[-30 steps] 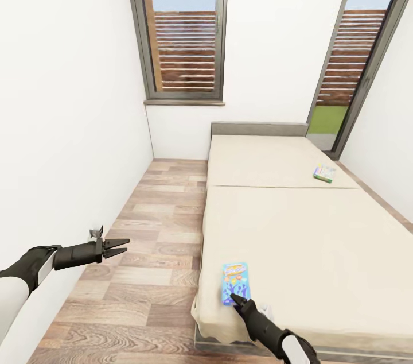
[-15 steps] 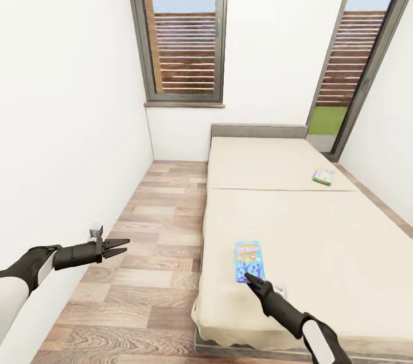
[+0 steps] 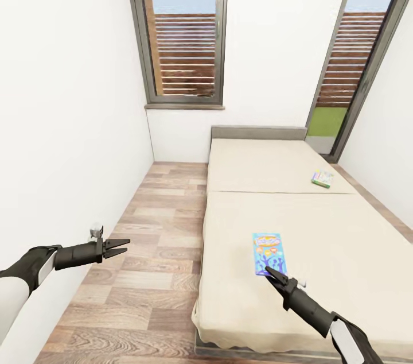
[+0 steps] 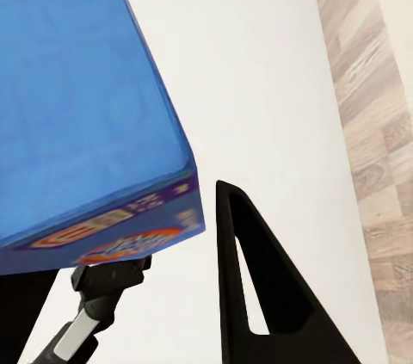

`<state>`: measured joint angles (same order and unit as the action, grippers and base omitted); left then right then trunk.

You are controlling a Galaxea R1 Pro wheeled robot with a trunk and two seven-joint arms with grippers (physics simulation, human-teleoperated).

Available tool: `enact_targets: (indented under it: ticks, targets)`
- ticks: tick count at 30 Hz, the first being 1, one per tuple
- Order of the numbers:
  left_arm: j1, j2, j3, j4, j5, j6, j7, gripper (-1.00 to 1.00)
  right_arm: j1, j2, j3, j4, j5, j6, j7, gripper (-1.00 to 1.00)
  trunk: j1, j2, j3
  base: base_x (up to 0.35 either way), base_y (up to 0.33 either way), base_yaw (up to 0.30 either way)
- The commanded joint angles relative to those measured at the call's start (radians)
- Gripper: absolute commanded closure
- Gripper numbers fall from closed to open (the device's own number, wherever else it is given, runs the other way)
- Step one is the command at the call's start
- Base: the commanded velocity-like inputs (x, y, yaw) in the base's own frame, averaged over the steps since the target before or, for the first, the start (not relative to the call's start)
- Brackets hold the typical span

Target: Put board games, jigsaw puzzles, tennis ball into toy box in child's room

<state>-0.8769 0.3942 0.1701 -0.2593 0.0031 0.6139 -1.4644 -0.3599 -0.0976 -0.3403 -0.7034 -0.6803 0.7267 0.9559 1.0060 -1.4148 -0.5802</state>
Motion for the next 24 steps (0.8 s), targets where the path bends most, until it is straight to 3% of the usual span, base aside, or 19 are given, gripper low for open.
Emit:
enact_targets:
  ticks: [1, 24]
  targets:
    - [0.0, 0.0, 0.0, 0.0, 0.0, 0.011, -0.003, -1.0, -0.001, 0.0, -0.001, 0.0, -0.001, 0.005, 0.002, 1.0, -0.004, 0.007, 0.002, 0.0, 0.0, 0.0]
    - [0.0, 0.0, -0.002, 0.0, 0.0, 0.011, -0.002, -1.0, 0.001, 0.001, -0.011, -0.002, 0.0, -0.005, 0.048, 1.0, -0.092, 0.168, 0.074, 0.0, 0.0, 0.0]
